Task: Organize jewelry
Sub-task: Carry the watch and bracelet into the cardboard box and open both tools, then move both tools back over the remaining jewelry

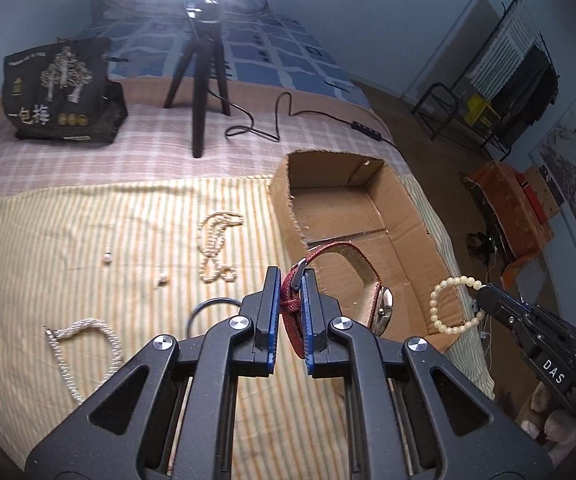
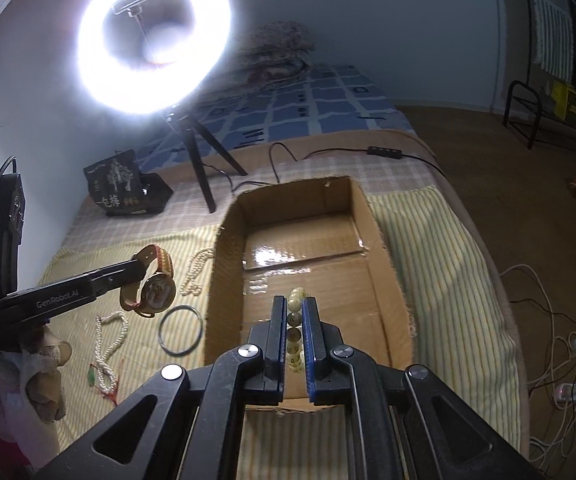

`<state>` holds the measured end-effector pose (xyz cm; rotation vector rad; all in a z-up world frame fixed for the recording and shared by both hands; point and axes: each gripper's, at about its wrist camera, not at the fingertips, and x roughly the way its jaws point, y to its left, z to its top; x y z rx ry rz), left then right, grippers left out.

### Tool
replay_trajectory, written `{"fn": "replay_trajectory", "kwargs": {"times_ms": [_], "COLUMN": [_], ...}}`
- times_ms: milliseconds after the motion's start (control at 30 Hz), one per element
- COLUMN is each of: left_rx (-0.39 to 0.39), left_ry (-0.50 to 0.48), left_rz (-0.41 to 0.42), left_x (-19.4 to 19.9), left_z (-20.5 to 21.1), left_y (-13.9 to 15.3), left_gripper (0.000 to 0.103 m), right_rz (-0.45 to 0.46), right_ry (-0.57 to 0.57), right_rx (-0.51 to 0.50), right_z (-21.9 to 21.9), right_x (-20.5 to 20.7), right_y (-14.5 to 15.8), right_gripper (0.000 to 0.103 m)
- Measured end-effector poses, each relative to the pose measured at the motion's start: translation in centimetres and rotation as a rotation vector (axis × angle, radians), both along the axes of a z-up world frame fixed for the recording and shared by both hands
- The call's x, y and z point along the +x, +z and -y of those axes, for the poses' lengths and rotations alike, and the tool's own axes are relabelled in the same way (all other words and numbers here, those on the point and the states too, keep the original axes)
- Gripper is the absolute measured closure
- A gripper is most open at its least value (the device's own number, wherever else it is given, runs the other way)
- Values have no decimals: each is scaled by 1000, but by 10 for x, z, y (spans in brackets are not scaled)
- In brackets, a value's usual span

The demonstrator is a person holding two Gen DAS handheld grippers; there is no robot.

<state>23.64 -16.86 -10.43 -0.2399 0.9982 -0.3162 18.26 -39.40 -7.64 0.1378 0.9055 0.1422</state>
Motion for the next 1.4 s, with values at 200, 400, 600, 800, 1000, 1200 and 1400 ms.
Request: {"fn": "replay_trajectory", "kwargs": {"times_ms": [200,400,600,800,1000,1200,1400], "left_rx": [-20,-55,-76,-68,-31,6,51], "left_ry": [-11,-25,-23,2,-6,-16,-22], "left_rz": [-11,-25,-46,-12,2,31,62], "left_x": [7,13,17,16,12,5,-5], "left_z": [20,35,39,29,28,25,14], "left_y": [-5,-12,-19,-9,-6,1,11], "left_gripper": [95,95,72,66,66,66,66], "right_rz": [-22,-34,-21,13,14,38,60], "right_ry": [-26,-30,-44,-76,-63,-58,-55], "right_rx": [21,25,-22,-27,-45,-70,-88], "right_z": [17,21,20,26,18,14,6], "right_x": [4,6,5,3,2,-2,-5], "right_y": [-9,-12,-15,-7,-5,2,9], "right_gripper": [98,98,49,43,37,26,16]}}
